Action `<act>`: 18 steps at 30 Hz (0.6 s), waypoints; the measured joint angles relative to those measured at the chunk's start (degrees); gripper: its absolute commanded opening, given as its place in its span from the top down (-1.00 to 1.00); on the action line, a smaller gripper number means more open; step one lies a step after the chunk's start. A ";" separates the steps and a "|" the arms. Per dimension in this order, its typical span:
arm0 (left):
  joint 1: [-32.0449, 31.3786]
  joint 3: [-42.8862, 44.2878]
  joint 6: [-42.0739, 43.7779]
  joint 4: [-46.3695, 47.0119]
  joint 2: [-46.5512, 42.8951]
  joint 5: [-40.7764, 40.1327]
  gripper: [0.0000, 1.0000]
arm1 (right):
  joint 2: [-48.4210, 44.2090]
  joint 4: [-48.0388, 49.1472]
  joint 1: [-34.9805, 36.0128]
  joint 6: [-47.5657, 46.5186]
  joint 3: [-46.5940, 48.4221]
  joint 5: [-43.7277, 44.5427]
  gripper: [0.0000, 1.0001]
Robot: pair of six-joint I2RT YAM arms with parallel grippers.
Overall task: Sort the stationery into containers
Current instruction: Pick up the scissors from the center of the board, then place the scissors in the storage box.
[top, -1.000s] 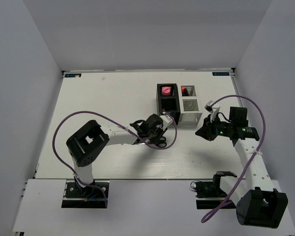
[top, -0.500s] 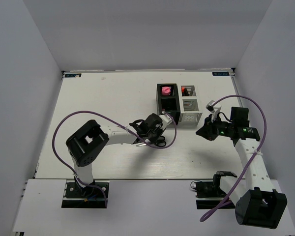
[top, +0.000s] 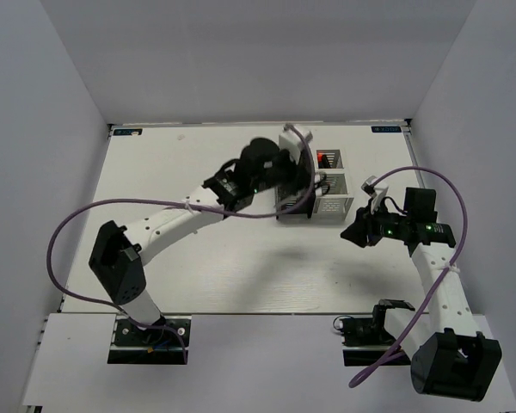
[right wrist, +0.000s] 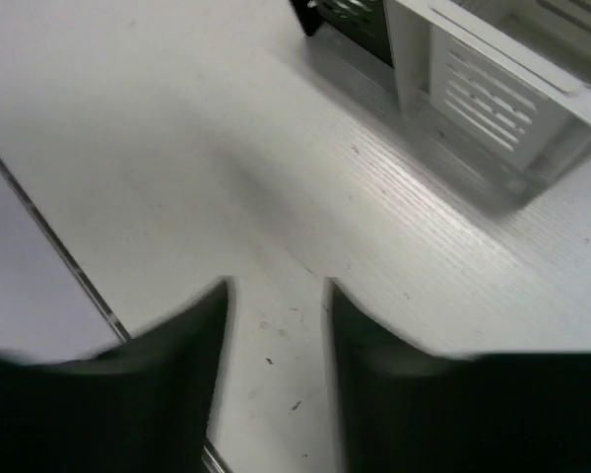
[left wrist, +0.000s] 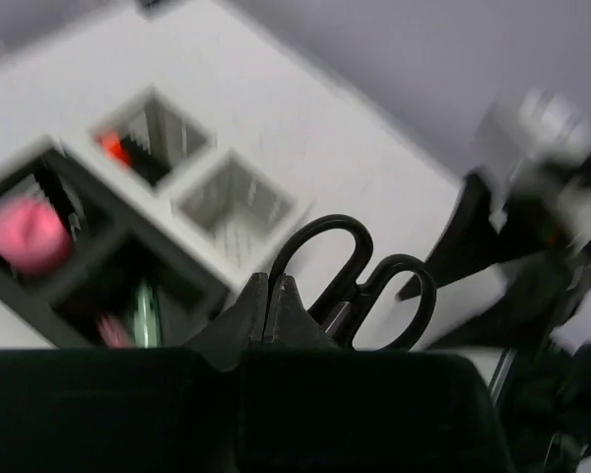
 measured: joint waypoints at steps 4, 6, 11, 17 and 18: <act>4.15 7.91 -4.98 8.04 1.51 4.52 1.00 | -1.42 2.93 -0.46 2.40 -0.24 5.11 1.00; 5.97 9.79 -8.48 14.47 4.07 6.40 1.00 | -2.71 4.13 -0.94 4.04 -0.66 6.56 1.00; 8.98 15.15 -20.50 31.08 17.29 11.34 1.00 | -3.85 5.66 -1.70 5.88 -1.31 6.99 1.00; 10.69 21.57 -31.63 40.52 33.57 15.17 1.00 | -3.43 6.03 -2.08 6.12 -1.62 6.93 1.00; 10.84 22.34 -32.68 41.24 35.30 15.47 1.00 | -3.32 6.03 -2.10 6.10 -1.62 6.91 1.00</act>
